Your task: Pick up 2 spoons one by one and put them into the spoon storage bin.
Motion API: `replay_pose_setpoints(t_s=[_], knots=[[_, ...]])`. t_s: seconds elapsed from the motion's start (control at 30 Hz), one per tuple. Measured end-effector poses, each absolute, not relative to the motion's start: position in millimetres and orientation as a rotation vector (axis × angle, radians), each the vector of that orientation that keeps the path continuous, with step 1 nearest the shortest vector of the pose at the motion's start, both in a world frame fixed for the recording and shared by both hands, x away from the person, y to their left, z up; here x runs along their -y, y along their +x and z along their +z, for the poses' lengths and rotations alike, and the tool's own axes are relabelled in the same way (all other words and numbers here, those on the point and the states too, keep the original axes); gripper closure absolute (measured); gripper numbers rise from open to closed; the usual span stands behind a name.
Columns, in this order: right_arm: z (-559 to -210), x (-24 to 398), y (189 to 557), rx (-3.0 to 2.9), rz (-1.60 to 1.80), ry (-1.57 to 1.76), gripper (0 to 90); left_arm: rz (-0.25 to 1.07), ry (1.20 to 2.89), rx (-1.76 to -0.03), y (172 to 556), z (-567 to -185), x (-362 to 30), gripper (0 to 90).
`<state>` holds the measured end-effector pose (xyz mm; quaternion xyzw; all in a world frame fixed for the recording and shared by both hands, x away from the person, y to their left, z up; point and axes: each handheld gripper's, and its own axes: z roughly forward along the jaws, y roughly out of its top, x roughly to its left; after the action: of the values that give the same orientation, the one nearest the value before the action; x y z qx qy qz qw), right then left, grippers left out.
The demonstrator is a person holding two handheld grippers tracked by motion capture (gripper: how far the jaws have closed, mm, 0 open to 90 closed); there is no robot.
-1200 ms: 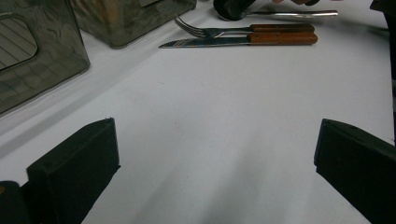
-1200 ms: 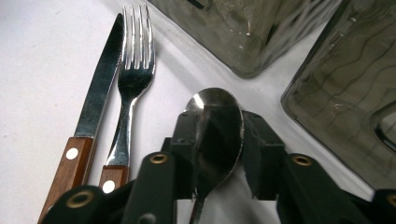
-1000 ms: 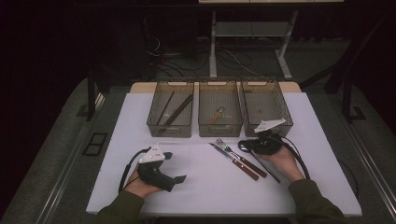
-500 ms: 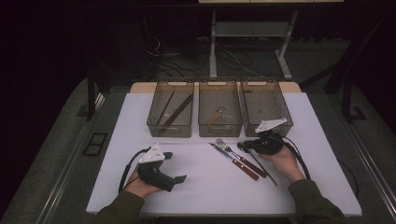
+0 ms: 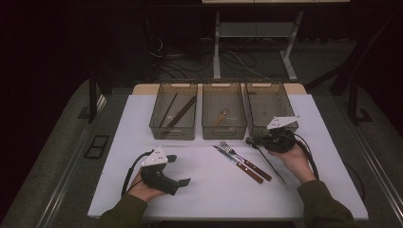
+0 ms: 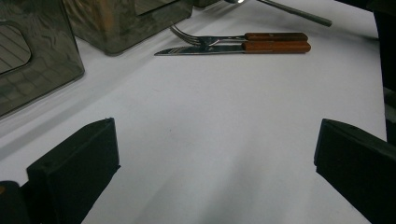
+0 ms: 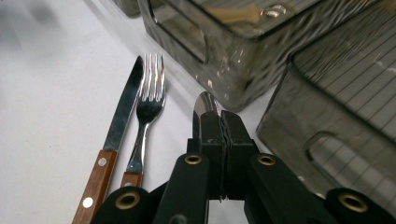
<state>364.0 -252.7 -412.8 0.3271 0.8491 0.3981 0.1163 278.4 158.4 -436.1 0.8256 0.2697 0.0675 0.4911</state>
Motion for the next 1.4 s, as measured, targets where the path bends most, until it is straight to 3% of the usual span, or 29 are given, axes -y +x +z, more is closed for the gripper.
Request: replay_pose_setpoints(t_s=[0.67, 1.4], knots=[[-367.0, 247.1, 378.0, -2.389, 1.245, 0.917, 89.0, 0.167, 2.025, -0.647, 278.7, -438.1, -157.3, 0.0], [-305.5, 212.1, 442.8, -2.287, 1.237, 0.949, 89.0, 0.154, 2.022, -0.630, 277.9, -438.0, -155.8, 0.0]])
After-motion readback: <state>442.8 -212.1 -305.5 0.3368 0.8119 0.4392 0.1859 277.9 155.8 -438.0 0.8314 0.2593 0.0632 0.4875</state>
